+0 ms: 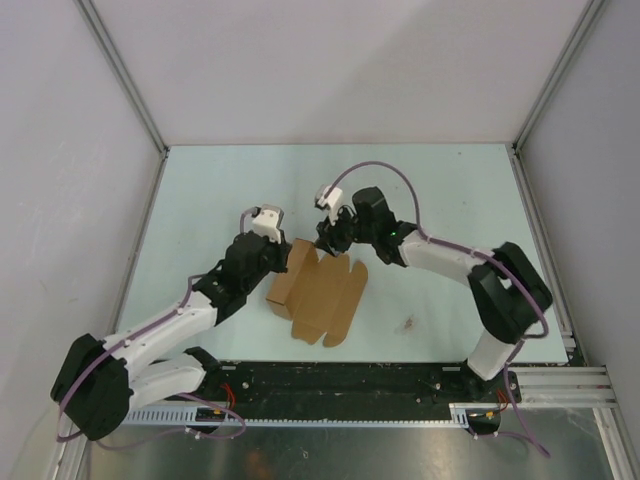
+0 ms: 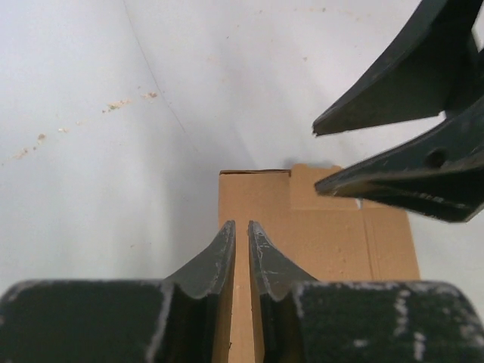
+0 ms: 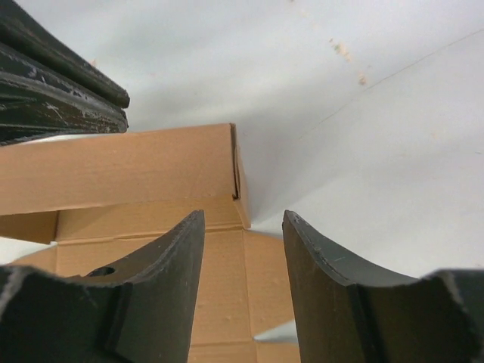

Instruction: Fold the paper box

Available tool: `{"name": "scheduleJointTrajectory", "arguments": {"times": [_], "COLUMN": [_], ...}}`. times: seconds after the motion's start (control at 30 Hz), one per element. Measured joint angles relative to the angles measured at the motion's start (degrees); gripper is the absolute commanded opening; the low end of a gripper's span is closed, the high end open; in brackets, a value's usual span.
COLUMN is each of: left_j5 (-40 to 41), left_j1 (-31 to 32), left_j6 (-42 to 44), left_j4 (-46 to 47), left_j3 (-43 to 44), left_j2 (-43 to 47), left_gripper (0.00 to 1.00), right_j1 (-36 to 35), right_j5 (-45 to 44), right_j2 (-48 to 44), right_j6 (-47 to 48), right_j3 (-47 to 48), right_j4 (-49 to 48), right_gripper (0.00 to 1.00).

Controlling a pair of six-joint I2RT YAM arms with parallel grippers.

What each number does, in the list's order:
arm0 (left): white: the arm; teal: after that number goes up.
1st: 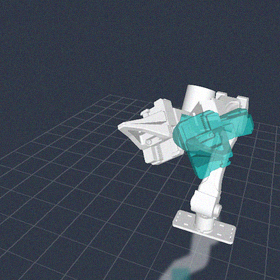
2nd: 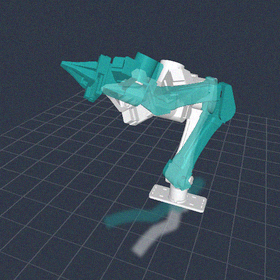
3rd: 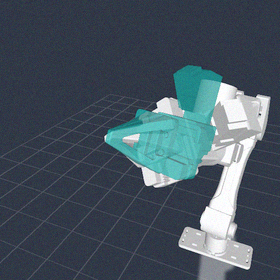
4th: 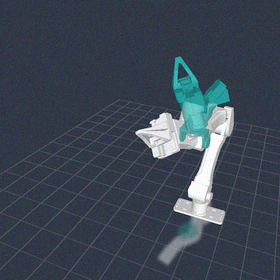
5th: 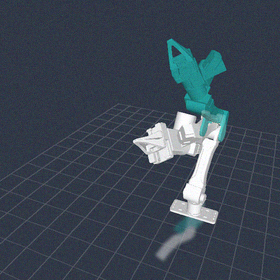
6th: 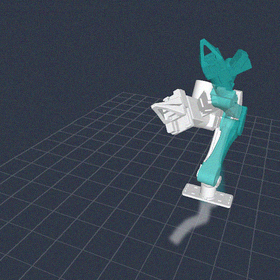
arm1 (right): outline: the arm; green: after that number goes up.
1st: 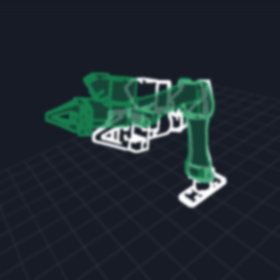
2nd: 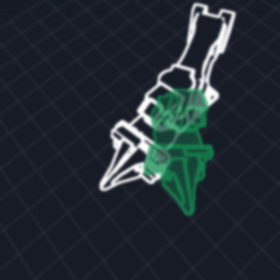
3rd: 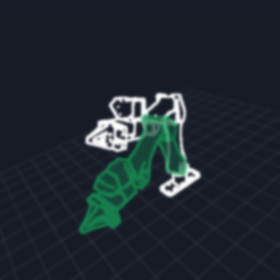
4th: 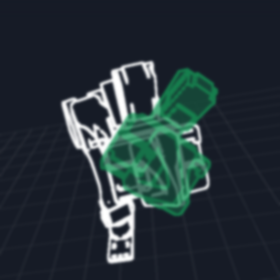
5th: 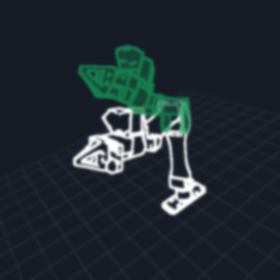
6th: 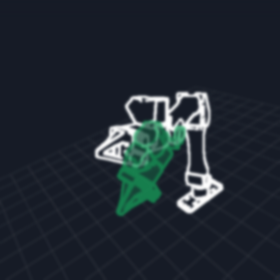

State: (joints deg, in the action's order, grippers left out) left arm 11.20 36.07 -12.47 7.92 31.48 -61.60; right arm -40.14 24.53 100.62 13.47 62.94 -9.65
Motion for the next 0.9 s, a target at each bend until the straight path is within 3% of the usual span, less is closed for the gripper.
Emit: {"name": "scheduleJointTrajectory", "arguments": {"times": [0.07, 0.2, 0.37, 0.6, 0.9], "left_j5": [-0.9, -1.27, 0.26, 5.11, 12.72], "left_j1": [0.0, 1.38, 7.21, 13.77, 16.7], "left_j6": [-0.15, -0.02, 0.59, 0.94, 0.46], "left_j4": [-0.55, -4.09, -8.59, -17.29, -27.82], "left_j3": [0.02, 2.27, 7.52, 12.85, 16.41], "left_j2": [1.84, 3.1, 1.97, -5.7, -15.41], "left_gripper": [0.28, 0.52, 0.69, 0.75, 0.67], "right_j1": [0.26, 0.61, 0.61, 0.57, 0.57], "right_j5": [-2.1, -7.28, -12.39, -16.61, -18.73], "right_j2": [-3.78, -11.78, -21.57, -36.87, -46.16], "right_j6": [-1.62, -6.38, -12.22, -17.99, -20.63], "right_j3": [-0.31, -2.08, -5.88, -13.6, -17.2], "right_j4": [1.84, 5.11, 10.86, 16.39, 20.11], "right_gripper": [0.53, 0.58, 0.64, 0.73, 0.73]}}
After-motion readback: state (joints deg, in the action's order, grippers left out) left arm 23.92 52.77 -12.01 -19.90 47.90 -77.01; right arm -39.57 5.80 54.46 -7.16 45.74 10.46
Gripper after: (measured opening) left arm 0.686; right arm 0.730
